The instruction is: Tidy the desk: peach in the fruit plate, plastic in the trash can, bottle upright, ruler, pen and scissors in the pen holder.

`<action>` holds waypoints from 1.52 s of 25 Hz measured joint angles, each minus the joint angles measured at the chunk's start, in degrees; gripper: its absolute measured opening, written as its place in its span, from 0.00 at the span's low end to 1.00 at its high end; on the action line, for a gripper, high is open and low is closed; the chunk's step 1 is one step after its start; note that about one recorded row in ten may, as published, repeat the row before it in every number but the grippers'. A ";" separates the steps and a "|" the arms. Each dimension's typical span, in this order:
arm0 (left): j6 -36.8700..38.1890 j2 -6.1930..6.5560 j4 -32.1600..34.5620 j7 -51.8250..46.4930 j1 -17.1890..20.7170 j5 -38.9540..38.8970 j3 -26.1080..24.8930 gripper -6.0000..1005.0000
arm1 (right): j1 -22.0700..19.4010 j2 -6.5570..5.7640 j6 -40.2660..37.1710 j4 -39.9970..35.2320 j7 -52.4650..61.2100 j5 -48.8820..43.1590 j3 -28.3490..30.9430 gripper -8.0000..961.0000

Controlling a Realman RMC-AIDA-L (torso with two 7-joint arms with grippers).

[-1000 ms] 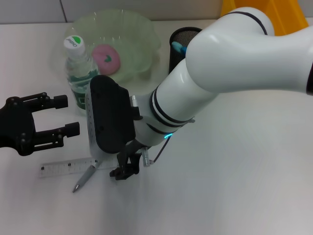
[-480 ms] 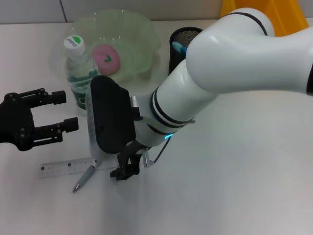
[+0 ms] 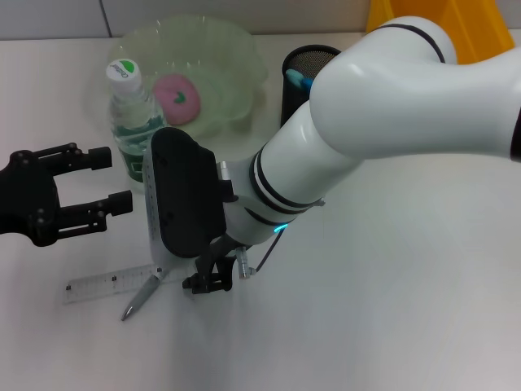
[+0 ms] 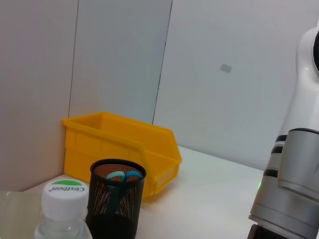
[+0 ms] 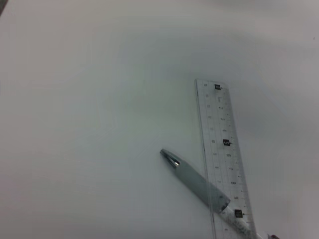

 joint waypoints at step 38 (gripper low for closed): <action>-0.25 -0.18 -0.14 0.00 -0.05 -0.56 -5.70 0.74 | -7.82 -0.16 -0.81 -4.85 -0.12 -2.16 5.86 0.40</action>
